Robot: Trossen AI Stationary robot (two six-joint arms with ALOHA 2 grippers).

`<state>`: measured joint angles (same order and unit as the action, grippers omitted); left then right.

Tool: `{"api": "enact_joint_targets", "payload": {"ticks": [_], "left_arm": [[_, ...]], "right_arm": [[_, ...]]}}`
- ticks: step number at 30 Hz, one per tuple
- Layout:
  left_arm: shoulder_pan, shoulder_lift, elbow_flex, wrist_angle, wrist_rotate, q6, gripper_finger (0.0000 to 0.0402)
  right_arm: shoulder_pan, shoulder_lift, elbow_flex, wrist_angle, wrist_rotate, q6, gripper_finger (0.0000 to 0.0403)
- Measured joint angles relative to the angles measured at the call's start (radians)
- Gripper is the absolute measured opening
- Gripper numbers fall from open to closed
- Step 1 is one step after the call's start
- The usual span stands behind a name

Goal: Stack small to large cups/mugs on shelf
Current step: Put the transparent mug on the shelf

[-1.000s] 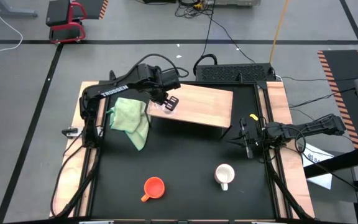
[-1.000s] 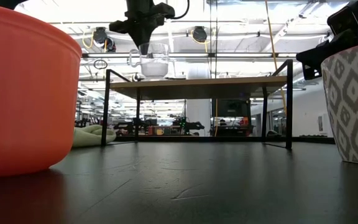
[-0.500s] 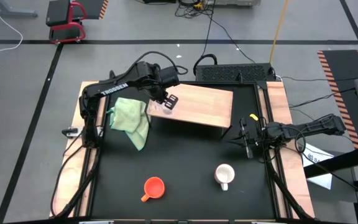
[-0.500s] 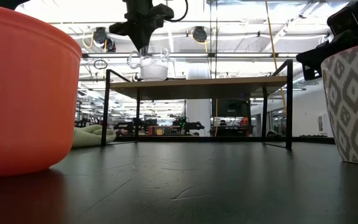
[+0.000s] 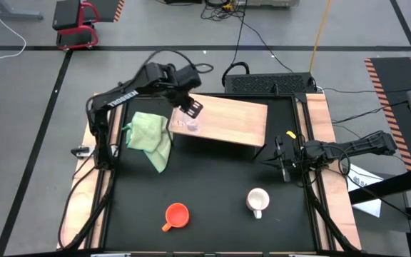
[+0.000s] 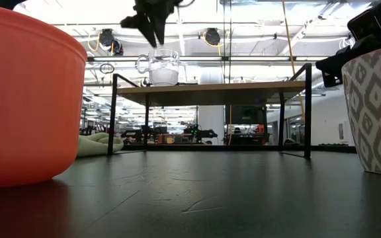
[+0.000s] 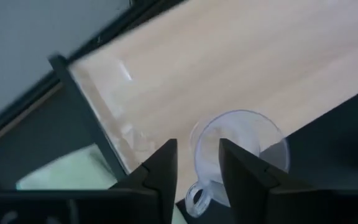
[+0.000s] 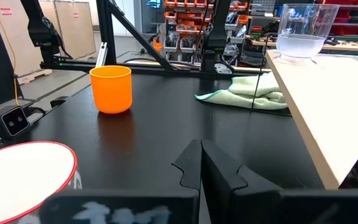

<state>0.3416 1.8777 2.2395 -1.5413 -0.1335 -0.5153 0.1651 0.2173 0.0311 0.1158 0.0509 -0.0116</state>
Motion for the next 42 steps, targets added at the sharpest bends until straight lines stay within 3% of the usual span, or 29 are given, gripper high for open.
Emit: {"api": "enact_joint_targets", "payload": {"ticks": [3,7,13,18,23,28,35,42], "left_arm": [[-0.008,-0.022,0.053,-0.01,-0.073,0.014,0.0126],[-0.043,-0.099,0.059,-0.021,-0.258,0.023,0.0106],[-0.169,-0.201,0.055,0.064,-0.397,0.062,0.0012],[-0.297,-0.23,0.055,0.116,-0.521,0.119,0.0003],[-0.341,-0.239,0.053,0.088,-0.513,0.095,0.0002],[-0.391,-0.248,0.046,-0.037,-0.629,0.002,0.0001],[-0.411,-0.401,-0.109,-0.023,-0.725,-0.043,0.0001],[-0.386,-0.623,-0.328,0.148,-0.758,0.014,0.0]], "right_arm": [[0.0,0.0,0.0,-0.002,0.0,-0.001,0.0],[0.0,0.0,0.0,-0.003,0.0,0.0,0.0],[0.0,0.0,0.0,-0.004,0.0,0.0,0.0],[0.0,0.0,0.0,0.0,0.0,0.0,0.0],[0.0,0.0,0.0,0.009,0.0,0.006,0.0],[0.0,0.0,0.0,0.015,0.0,0.014,0.0],[0.0,0.0,0.0,0.016,0.0,0.019,0.0],[0.0,0.002,0.0,0.024,0.0,0.019,0.0]]}}
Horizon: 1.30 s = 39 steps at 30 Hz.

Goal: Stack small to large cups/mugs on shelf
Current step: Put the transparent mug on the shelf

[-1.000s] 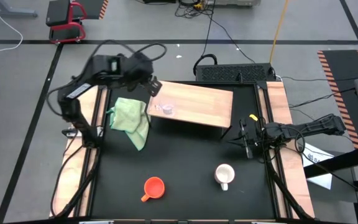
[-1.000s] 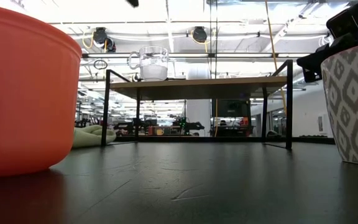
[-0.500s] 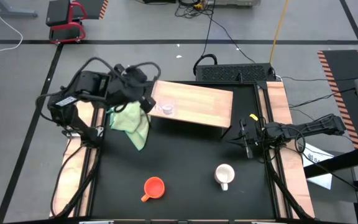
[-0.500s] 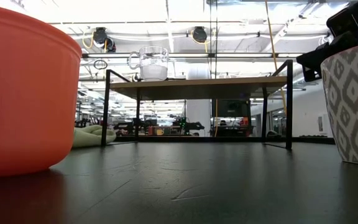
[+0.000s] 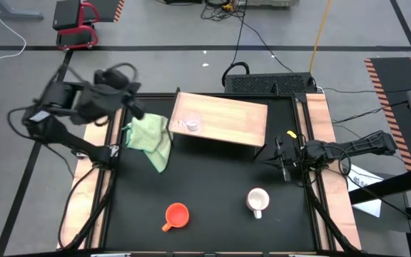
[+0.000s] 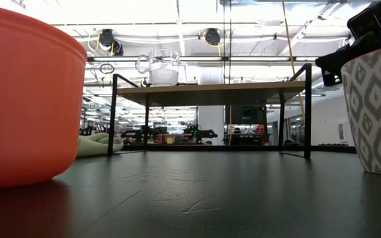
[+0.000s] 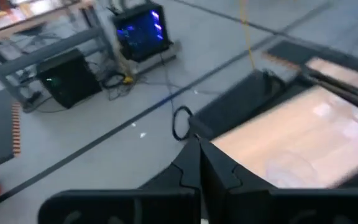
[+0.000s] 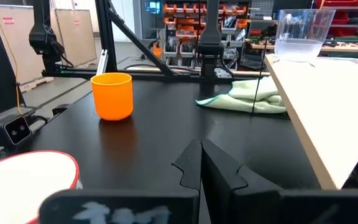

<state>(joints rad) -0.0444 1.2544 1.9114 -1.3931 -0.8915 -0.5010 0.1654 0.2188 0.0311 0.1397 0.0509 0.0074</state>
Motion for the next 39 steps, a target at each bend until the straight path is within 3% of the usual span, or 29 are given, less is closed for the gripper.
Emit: {"api": "enact_joint_targets", "payload": {"ticks": [9,14,18,23,26,32,39], "left_arm": [[-0.003,-0.275,-0.414,0.409,0.035,0.167,0.0],[-0.004,-0.382,-0.66,0.692,0.163,0.283,0.0],[-0.004,-0.479,-0.87,0.923,0.173,0.308,0.0],[-0.007,-0.583,-1.107,1.172,0.289,0.347,0.0],[-0.016,-0.613,-1.237,1.303,0.308,0.373,0.0],[-0.017,-0.623,-1.442,1.494,0.329,0.395,0.0],[-0.017,-0.654,-1.565,1.543,0.368,0.417,0.0]], "right_arm": [[0.0,0.001,0.0,0.002,0.0,0.0,0.0],[0.0,0.001,0.0,0.002,0.0,-0.016,0.0],[0.0,0.001,0.0,0.001,0.0,-0.021,0.0],[0.0,0.002,0.0,-0.015,0.0,-0.029,0.0],[0.0,0.002,0.0,-0.018,0.0,-0.03,0.0],[0.0,0.002,0.0,-0.017,0.0,-0.048,0.0],[0.0,0.002,0.0,0.025,0.0,-0.049,0.0]]}}
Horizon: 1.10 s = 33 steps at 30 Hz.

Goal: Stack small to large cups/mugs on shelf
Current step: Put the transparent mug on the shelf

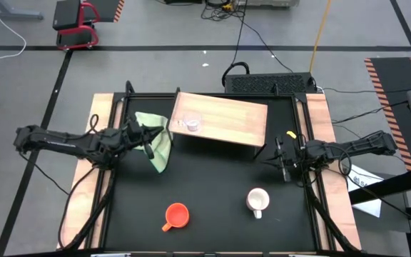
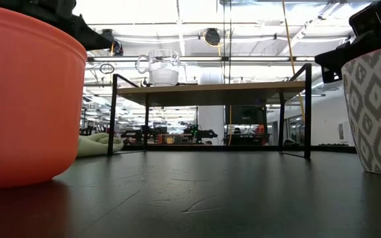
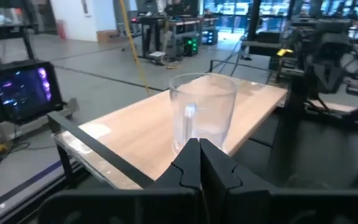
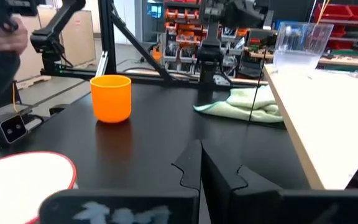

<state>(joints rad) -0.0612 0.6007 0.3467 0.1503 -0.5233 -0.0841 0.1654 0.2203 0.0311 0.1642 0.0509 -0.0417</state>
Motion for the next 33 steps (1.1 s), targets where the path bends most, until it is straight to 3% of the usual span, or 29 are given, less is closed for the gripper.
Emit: {"api": "enact_joint_targets", "payload": {"ticks": [12,18,27,33], "left_arm": [[0.0,-0.197,-0.123,-0.048,0.026,0.063,0.0],[0.0,-0.237,-0.135,-0.107,0.052,0.072,0.0],[0.0,-0.237,-0.134,-0.096,0.082,0.111,0.0],[0.0,-0.235,-0.133,-0.117,0.088,0.113,0.0]], "right_arm": [[-0.001,0.0,0.0,0.122,0.007,0.003,0.0],[-0.019,0.03,0.017,0.16,0.104,0.02,0.0],[-0.072,0.27,0.129,0.264,0.102,-0.03,0.0],[-0.129,0.398,0.238,0.257,0.025,-0.103,0.0]]}}
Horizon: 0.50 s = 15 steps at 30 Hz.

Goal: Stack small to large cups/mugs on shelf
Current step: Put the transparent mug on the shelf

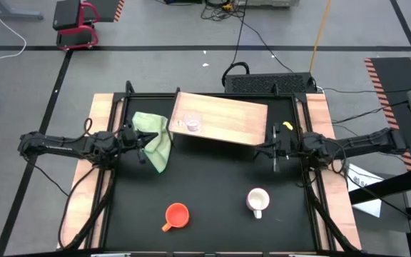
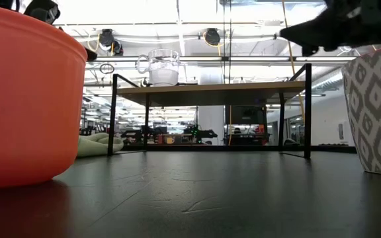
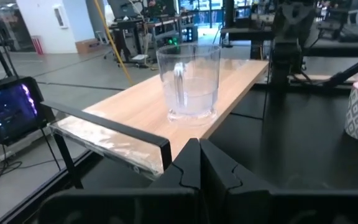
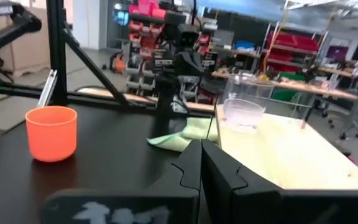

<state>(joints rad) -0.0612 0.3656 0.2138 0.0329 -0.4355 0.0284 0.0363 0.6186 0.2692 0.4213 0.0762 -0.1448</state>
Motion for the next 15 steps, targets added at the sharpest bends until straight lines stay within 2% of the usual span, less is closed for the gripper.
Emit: {"api": "enact_joint_targets", "payload": {"ticks": [6,11,15], "left_arm": [[0.001,0.0,0.0,-0.029,0.0,-0.001,0.0],[0.001,0.0,0.0,-0.037,0.008,-0.003,0.0],[0.001,0.0,0.0,-0.037,0.009,-0.004,0.0]], "right_arm": [[-0.122,0.133,0.125,-0.015,-0.158,0.017,0.0],[-0.236,0.218,0.234,-0.052,-0.371,0.046,0.0],[-0.307,0.278,0.301,-0.077,-0.486,0.07,0.0]]}}
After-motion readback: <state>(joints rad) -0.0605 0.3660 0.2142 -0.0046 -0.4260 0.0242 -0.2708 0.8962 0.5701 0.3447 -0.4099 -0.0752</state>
